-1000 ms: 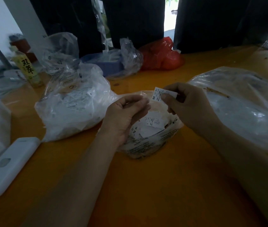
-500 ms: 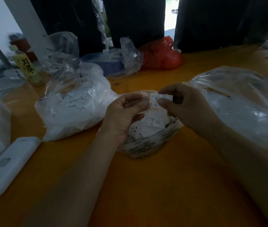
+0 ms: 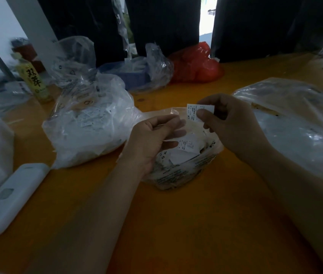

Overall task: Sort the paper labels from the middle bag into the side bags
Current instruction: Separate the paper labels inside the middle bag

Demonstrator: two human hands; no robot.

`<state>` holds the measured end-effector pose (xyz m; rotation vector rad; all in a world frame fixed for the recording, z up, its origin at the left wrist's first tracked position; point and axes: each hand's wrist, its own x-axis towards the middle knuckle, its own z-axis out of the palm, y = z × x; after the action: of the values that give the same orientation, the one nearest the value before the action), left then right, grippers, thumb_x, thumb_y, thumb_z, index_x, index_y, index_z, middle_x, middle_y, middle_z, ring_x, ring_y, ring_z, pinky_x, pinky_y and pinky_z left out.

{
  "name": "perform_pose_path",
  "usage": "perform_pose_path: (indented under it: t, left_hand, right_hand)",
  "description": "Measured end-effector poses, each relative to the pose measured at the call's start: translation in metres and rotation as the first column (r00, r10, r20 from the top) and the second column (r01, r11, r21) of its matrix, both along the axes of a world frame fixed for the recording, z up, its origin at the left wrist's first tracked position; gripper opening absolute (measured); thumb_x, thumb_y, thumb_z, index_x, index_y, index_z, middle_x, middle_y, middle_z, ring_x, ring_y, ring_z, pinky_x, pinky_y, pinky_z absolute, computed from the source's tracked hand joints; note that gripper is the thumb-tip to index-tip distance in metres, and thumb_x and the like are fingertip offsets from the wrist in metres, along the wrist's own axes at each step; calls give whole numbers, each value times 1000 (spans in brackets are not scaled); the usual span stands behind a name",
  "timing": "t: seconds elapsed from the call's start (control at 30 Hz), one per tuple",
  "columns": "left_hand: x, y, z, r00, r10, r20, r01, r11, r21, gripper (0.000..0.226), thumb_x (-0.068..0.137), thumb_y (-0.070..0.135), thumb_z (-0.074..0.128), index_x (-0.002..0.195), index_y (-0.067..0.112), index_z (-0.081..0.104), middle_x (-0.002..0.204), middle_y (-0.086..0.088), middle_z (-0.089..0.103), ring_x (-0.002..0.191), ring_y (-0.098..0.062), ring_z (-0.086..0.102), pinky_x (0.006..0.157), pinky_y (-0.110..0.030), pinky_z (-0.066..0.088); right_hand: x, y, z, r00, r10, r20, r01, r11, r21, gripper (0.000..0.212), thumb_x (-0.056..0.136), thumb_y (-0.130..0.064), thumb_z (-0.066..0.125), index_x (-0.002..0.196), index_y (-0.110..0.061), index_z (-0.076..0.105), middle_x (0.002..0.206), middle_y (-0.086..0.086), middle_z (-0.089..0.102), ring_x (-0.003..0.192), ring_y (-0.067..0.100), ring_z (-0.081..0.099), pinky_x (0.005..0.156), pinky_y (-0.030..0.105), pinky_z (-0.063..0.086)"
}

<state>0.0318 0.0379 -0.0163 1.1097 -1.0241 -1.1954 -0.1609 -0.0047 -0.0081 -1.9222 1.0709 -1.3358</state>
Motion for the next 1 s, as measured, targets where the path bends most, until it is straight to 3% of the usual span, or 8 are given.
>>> perform_pose_path:
  t: [0.3, 0.53, 0.73, 1.0]
  left_hand:
    - [2, -4, -3, 992, 28, -124, -27, 1000, 4, 21, 94, 17, 75, 113, 8, 75, 106, -9, 81, 95, -23, 80, 74, -22, 61]
    - [0, -4, -2, 984, 3, -178, -7, 1000, -25, 49, 70, 20, 86, 114, 3, 73, 104, -16, 80, 100, -27, 79, 81, -24, 62]
    - [2, -1, -1, 999, 16, -28, -17, 1000, -13, 28, 89, 18, 80, 116, 13, 74, 106, -3, 82, 98, -16, 79, 62, -18, 57]
    - [1, -1, -1, 997, 39, -60, -41, 999, -23, 16, 94, 19, 76, 109, 15, 76, 104, -4, 82, 96, -19, 79, 65, -19, 59]
  right_hand:
    - [2, 0, -3, 1000, 21, -9, -21, 999, 43, 13, 96, -29, 68, 109, -28, 66, 79, -12, 71, 68, 3, 67, 62, 15, 53]
    - [-1, -1, 1, 996, 19, 90, -24, 998, 55, 9, 96, -23, 68, 103, -28, 65, 77, -15, 72, 64, 4, 67, 60, 16, 53]
    - [1, 1, 0, 997, 50, 60, -54, 997, 55, 10, 96, -24, 68, 104, -27, 66, 77, -13, 72, 63, 5, 66, 61, 17, 53]
    - [-1, 0, 0, 993, 51, 104, -59, 995, 78, 11, 96, -21, 68, 107, -21, 66, 73, -9, 71, 62, 5, 65, 60, 15, 51]
